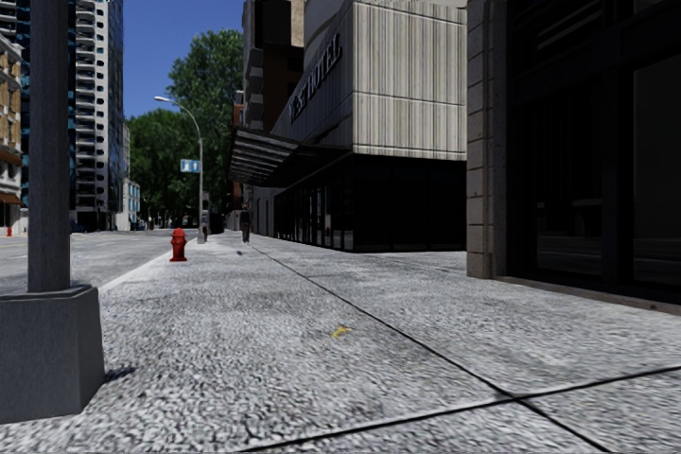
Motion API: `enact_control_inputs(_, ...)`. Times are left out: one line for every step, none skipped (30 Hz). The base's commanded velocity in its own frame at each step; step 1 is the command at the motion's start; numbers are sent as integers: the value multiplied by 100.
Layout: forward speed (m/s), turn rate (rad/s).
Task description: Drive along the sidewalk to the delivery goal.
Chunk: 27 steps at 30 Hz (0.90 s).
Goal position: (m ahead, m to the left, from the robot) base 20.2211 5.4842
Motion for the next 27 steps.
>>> enact_control_inputs(96,-36)
enact_control_inputs(96,-36)
enact_control_inputs(96,-35)
enact_control_inputs(97,-26)
enact_control_inputs(103,-6)
enact_control_inputs(103,-6)
enact_control_inputs(111,0)
enact_control_inputs(114,0)
enact_control_inputs(114,0)
enact_control_inputs(114,0)
enact_control_inputs(114,0)
enact_control_inputs(119,0)
enact_control_inputs(160,0)
enact_control_inputs(160,0)
enact_control_inputs(200,0)
enact_control_inputs(200,0)
enact_control_inputs(200,0)
enact_control_inputs(200,0)
enact_control_inputs(200,0)
enact_control_inputs(200,0)
enact_control_inputs(200,0)
enact_control_inputs(200,0)
enact_control_inputs(200,0)
enact_control_inputs(200,0)
enact_control_inputs(200,0)
enact_control_inputs(200,0)
enact_control_inputs(200,0)
